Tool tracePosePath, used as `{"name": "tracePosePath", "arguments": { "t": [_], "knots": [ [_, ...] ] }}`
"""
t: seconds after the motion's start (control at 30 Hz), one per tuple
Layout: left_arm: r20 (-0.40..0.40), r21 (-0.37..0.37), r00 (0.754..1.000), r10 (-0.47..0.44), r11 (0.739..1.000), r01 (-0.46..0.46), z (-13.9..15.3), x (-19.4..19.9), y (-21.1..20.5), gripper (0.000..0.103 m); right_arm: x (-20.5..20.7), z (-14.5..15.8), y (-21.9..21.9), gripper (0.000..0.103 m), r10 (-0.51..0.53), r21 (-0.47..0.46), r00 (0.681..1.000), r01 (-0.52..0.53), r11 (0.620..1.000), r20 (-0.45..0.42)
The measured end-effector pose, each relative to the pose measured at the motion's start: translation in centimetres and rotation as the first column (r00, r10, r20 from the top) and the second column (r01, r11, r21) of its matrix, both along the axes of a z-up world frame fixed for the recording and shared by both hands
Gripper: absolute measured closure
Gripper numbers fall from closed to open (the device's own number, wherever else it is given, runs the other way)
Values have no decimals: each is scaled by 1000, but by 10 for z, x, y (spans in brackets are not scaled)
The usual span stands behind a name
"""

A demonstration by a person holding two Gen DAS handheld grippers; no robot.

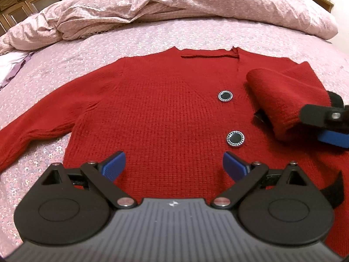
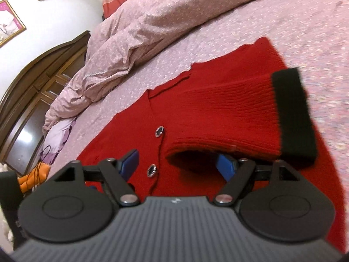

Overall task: Fold small clothes
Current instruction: 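Lower the black cuff onto the cardigan body and open the right gripper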

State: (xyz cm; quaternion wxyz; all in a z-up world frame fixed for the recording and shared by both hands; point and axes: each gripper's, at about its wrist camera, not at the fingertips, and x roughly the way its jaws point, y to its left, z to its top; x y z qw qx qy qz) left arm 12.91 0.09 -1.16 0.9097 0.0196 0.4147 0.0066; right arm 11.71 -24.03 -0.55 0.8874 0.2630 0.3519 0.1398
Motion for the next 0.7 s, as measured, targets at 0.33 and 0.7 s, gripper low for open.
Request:
{"name": "tracePosePath", "arguments": {
  "t": [0.33,0.7],
  "knots": [
    [-13,-17,1000,-28,999,28,-4,-6,-8,5,-20,12,-27,25,-212,-109,974,220,970,74],
    [45,22,994,-98,995,97,7,-11,-30,5,-6,-18,-51,82,-309,-108,951,310,945,18]
  ]
}}
